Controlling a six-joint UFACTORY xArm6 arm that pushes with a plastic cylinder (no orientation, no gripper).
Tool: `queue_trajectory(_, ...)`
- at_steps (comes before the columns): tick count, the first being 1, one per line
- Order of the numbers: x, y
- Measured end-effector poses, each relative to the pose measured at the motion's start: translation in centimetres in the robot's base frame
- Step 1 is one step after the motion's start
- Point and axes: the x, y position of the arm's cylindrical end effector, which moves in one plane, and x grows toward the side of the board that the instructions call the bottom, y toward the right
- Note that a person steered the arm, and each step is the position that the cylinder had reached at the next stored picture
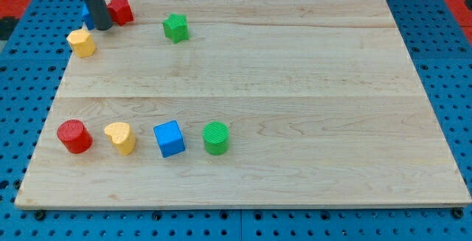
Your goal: Push the blue triangle below the red star
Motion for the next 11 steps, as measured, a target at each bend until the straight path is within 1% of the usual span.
queue_trajectory(1,2.0,0.0)
queue_trajectory(2,5.5,1.5)
queue_trajectory(3,9.9,-4.6)
queue_trajectory(4,11.4,-6.8)
queue_trajectory(5,11.1,-7.1)
queue_trajectory(6,9.1,-7.1)
queue_trajectory(7,5.6,-7.1)
queue_trajectory(8,3.8,-7.1)
queue_trajectory(9,-1.0,-7.0)
queue_trajectory(10,-2.7,-7.0)
queue_trajectory(11,-3.1,-3.1)
